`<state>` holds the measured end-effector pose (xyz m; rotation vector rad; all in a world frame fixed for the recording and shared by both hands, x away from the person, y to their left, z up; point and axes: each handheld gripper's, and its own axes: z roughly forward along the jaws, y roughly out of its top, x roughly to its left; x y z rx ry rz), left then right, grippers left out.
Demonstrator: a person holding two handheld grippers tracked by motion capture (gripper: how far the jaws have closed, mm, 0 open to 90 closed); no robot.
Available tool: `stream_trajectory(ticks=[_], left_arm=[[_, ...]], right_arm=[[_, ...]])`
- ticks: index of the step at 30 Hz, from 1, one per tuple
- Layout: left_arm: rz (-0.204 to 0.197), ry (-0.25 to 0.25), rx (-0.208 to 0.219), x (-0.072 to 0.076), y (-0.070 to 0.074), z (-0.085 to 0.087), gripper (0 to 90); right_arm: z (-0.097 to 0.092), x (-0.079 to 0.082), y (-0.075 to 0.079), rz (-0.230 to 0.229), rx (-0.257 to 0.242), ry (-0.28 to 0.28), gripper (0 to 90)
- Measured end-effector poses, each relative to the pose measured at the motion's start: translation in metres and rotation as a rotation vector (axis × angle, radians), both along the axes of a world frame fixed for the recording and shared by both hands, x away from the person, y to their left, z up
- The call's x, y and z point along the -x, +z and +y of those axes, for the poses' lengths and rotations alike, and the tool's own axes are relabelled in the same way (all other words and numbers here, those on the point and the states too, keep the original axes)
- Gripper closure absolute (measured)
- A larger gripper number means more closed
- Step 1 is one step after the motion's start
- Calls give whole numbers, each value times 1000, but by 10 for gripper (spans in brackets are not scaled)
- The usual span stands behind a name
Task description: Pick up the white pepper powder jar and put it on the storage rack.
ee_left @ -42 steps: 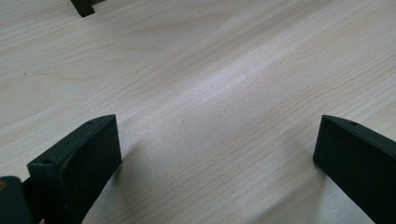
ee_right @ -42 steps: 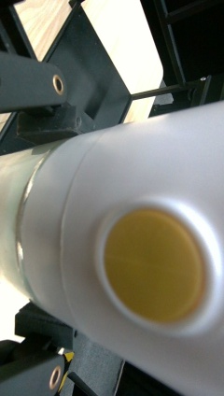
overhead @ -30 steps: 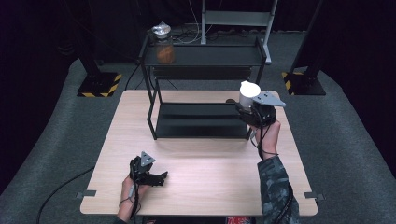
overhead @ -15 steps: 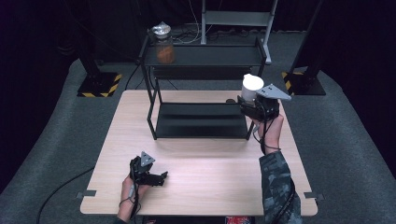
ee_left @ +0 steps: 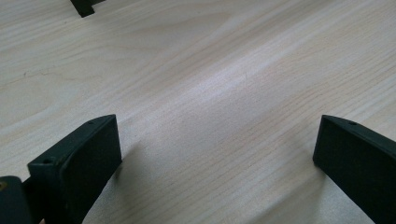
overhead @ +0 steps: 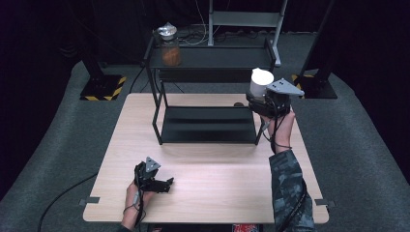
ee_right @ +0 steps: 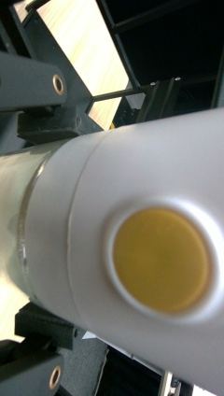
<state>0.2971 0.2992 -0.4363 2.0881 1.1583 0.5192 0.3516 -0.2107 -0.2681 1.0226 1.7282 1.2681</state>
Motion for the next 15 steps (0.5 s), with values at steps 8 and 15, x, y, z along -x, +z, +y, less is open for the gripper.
stream_trajectory(ticks=[8,15], left_arm=[[-1,0,-1,0,0,0,4],[-2,-7,-1,0,0,0,4]], right_arm=[[0,-5,13,-12,-2,-1,297],[-1,-10,23,-17,-14,-6,297]])
